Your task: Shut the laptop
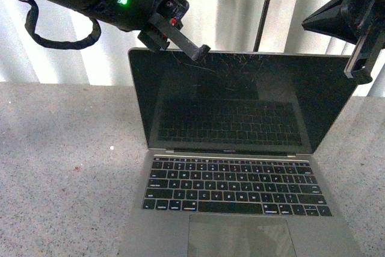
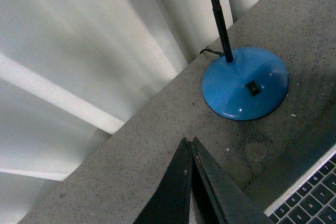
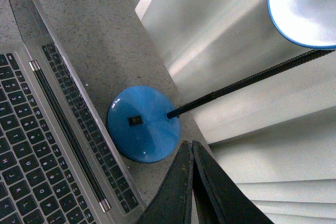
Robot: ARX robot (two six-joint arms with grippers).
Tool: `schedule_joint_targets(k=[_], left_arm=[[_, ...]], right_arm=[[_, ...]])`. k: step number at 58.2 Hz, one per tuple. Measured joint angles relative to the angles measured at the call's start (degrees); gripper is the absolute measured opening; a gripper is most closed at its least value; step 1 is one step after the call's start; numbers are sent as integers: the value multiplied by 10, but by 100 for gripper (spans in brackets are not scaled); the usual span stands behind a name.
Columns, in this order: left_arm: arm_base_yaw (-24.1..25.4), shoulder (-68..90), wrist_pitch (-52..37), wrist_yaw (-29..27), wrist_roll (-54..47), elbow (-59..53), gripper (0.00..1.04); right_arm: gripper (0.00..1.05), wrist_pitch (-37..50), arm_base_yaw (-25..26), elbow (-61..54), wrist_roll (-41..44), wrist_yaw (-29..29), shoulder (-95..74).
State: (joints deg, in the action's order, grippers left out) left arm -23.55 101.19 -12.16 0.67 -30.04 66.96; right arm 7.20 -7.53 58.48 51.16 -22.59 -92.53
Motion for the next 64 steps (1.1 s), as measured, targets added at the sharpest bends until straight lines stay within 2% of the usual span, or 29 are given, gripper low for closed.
schedule_joint_targets(k=[64], left_arm=[[-16,-1,13,0,-13,-42,4]], right_arm=[[3,-38,-9,-18,31,-3,-16]])
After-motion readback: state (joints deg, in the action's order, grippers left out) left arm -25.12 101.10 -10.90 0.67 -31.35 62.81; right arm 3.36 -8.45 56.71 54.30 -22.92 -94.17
